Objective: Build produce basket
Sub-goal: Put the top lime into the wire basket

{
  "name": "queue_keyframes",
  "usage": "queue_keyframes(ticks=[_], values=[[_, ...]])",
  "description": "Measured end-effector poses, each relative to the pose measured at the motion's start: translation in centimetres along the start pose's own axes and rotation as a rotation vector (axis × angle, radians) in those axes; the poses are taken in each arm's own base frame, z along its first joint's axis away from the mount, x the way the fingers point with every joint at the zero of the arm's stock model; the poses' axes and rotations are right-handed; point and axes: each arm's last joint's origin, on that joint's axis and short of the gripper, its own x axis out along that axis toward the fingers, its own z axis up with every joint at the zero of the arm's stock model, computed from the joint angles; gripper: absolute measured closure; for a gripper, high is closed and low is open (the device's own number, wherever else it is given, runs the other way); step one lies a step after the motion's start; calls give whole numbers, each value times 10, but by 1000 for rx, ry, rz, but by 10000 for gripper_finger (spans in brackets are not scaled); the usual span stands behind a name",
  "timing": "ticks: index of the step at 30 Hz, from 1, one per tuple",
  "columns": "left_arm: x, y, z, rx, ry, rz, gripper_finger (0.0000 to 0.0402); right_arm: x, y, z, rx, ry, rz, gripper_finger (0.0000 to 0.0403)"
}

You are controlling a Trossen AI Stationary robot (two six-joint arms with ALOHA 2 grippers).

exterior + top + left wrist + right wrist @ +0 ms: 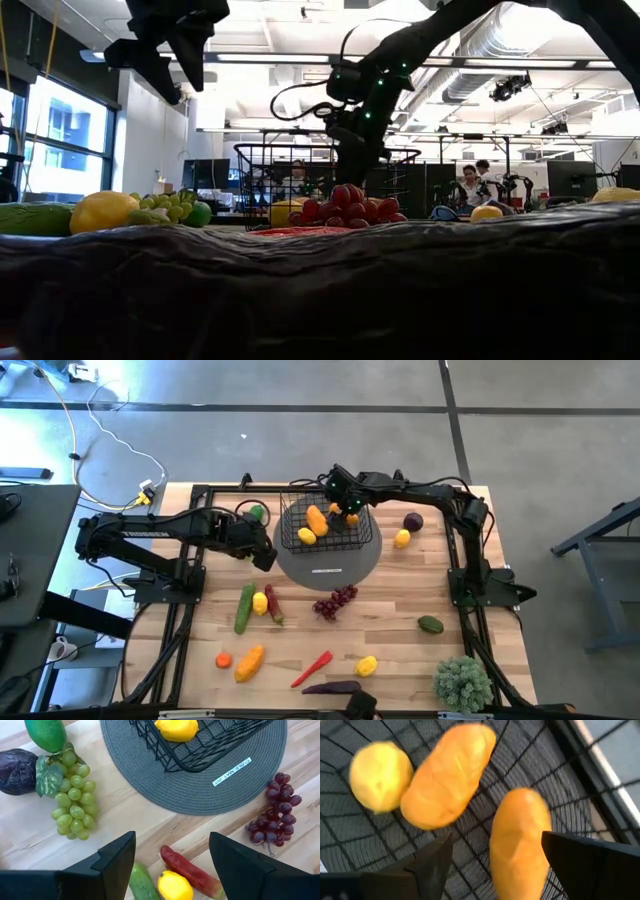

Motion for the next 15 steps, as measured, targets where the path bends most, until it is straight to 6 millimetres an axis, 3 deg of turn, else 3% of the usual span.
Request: queue_keyframes(ticks=[15], values=[[1, 25, 2, -141, 32, 217, 158, -35, -12, 27, 5, -61, -14, 115]])
